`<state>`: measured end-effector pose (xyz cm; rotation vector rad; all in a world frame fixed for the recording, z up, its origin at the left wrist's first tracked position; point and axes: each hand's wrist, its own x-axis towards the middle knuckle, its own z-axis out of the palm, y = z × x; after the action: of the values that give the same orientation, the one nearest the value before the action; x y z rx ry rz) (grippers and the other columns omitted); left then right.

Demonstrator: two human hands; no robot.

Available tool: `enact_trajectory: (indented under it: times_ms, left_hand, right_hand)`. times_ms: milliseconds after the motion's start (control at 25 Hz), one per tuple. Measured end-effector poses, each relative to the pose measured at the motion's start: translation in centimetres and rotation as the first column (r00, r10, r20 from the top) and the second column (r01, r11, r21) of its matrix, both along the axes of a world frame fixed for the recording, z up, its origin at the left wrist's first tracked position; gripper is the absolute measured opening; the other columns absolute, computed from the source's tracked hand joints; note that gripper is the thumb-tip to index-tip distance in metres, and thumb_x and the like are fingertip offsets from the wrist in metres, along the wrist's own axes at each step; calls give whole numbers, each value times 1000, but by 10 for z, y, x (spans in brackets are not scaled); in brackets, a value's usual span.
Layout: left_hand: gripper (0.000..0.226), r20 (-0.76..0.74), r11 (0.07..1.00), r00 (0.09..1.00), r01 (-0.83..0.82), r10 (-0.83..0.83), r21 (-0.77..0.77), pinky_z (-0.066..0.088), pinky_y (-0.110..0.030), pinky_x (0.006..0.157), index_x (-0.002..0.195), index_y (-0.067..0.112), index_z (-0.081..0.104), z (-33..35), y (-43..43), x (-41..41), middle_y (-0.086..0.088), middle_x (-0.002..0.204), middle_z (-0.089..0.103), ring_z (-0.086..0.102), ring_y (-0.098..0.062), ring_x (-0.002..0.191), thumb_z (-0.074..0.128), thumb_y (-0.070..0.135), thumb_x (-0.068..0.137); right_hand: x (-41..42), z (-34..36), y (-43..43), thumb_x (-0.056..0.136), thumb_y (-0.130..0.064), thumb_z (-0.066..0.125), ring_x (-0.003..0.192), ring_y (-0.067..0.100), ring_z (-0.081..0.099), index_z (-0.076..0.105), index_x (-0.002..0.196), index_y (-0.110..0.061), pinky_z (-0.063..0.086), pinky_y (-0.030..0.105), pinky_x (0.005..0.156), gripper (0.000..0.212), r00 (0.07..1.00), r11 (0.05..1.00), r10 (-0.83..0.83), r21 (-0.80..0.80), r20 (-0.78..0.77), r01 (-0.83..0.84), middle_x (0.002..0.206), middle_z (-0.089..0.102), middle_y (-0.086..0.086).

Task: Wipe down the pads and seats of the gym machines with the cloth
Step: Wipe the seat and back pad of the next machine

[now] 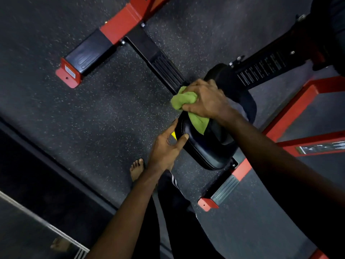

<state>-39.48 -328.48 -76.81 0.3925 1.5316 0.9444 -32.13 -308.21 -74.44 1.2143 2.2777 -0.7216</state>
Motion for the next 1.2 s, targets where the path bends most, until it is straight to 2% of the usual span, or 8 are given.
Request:
enact_trajectory:
  times_ms: [160,280,360,720,920,1000,1080,1200]
  left_hand:
    - [60,-2,1000,1000,-13,12,-25,44,-21,108,144,32,52,3,5,-3,14,140,58,54,6,124,74,25,89]
    - [48,86,1000,996,0,-1,12,46,-7,90,145,22,53,-3,4,-11,18,134,61,62,8,106,62,15,98]
    - [40,139,998,989,-50,44,43,44,-10,95,139,9,57,-10,4,-18,10,132,63,60,3,117,50,6,100]
    - [69,337,989,937,125,-92,-79,40,-27,99,114,17,73,-36,38,-69,2,117,74,65,-8,113,13,52,106]
    - [35,205,974,953,224,-222,13,47,-20,93,130,16,64,-36,54,-60,11,120,68,62,2,112,51,34,104]
    - [47,150,955,943,288,-296,74,44,-16,103,143,24,55,-28,61,-51,16,134,61,54,8,122,61,38,99]
    - [59,55,932,933,350,-356,97,40,-27,113,147,30,49,-31,66,-42,13,145,55,49,-1,133,64,47,92]
    - [67,45,925,926,370,-375,87,41,-34,114,146,34,49,-38,67,-42,14,143,55,48,-2,134,66,55,84]
  right_hand:
    - [-17,-9,26,79,-61,73,135,35,35,63,132,-35,33,62,110,60,992,998,-48,40,121,43,136,51,1]
    - [-5,0,1,79,-60,73,133,34,36,62,132,-37,37,60,108,59,990,991,-135,31,47,134,139,48,-6]
    - [7,10,-27,78,-57,72,130,30,38,61,131,-43,40,55,104,56,985,985,-171,15,-27,172,140,47,-12]
    - [-10,18,-58,80,-63,69,129,30,37,55,137,-40,39,55,104,63,982,980,-170,120,84,160,147,40,-8]
    - [-10,-6,-1,79,-60,73,132,30,38,58,135,-41,39,57,107,61,968,965,-238,132,83,226,146,44,-9]
    - [-11,-13,28,79,-60,74,135,33,36,60,134,-40,37,60,108,60,961,965,-256,90,107,247,146,45,-4]
    - [-3,-18,39,77,-60,73,137,36,36,61,133,-40,35,63,109,61,958,961,-274,55,80,270,147,46,-2]
    - [15,-10,23,80,-48,75,134,32,38,62,132,-39,35,54,111,54,962,961,-274,27,5,274,147,46,-4]
